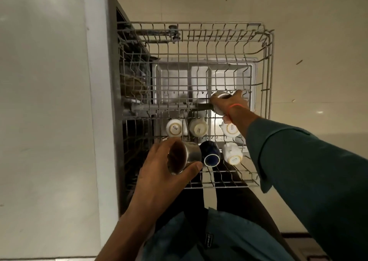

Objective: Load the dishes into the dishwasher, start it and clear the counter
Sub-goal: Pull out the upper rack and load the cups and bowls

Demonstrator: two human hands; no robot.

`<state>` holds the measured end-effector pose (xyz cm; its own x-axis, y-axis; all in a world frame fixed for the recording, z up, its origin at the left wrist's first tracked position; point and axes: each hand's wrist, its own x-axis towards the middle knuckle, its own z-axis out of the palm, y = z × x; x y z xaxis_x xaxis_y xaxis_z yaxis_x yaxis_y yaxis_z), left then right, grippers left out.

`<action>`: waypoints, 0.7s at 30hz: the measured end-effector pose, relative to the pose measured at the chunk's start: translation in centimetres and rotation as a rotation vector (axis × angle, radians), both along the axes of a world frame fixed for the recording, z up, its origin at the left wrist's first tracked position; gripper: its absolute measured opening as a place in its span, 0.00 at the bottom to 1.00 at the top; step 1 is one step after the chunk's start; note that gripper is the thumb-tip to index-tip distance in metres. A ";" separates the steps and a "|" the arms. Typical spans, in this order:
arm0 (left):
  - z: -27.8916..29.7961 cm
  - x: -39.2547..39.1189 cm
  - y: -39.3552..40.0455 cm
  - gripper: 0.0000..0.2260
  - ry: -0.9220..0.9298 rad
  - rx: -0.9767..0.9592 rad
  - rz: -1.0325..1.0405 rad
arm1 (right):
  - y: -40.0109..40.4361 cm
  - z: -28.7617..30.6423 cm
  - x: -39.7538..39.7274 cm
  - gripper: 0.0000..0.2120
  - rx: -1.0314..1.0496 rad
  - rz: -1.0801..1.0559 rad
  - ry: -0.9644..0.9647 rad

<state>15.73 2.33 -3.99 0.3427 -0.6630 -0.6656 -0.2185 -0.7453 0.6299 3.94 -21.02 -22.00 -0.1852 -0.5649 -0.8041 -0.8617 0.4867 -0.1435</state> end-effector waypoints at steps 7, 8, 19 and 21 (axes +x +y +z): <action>-0.9 -1.6 -1.4 0.26 0.005 0.027 0.044 | 0.0 -2.7 0.0 0.62 -0.007 0.079 0.048; -0.9 -1.7 -1.6 0.25 0.005 0.029 0.046 | 0.0 -3.0 0.0 0.62 -0.002 0.075 0.048; -1.5 -2.6 -4.2 0.27 0.008 0.034 0.089 | 0.2 0.0 -0.2 0.49 -0.071 0.133 -0.017; -1.6 -2.7 -4.6 0.25 0.014 0.030 0.091 | 0.3 0.0 0.0 0.50 -0.082 0.121 -0.007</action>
